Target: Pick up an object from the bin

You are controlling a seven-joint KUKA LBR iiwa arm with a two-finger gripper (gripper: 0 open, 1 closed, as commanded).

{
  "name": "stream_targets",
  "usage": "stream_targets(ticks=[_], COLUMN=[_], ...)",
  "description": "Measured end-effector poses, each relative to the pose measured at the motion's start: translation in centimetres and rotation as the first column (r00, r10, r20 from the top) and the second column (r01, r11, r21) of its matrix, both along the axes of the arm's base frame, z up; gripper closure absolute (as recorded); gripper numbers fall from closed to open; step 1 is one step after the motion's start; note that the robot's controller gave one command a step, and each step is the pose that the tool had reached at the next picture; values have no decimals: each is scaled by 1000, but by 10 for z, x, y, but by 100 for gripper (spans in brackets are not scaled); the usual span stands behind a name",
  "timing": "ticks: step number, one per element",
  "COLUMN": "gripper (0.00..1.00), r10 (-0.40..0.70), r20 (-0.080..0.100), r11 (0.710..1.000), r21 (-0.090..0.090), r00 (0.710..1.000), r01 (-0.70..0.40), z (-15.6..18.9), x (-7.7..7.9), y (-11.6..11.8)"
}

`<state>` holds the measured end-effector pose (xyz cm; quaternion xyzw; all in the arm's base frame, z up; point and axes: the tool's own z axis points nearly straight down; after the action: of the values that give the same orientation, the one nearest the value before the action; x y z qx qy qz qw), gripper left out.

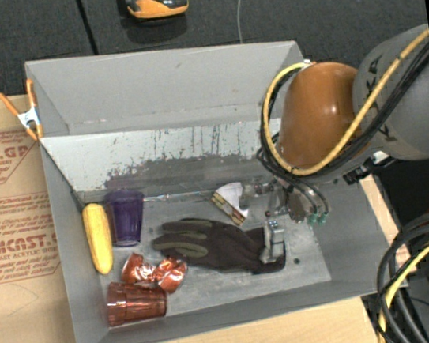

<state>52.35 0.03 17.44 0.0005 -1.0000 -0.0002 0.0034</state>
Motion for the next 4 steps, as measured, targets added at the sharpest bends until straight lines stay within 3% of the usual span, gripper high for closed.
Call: stream_targets(ticks=[1, 2, 3, 4], gripper=[0, 0, 100, 100], r10=[0, 68, 128, 128], r20=[8, 14, 12, 12], r11=[1000, 998, 992, 992], r21=[0, -1, -1, -1], r00=[1000, 998, 992, 992], r01=[0, -68, -128, -128], z=[5, -41, -104, -104], x=[2, 3, 3, 3], y=[0, 3, 7, 7])
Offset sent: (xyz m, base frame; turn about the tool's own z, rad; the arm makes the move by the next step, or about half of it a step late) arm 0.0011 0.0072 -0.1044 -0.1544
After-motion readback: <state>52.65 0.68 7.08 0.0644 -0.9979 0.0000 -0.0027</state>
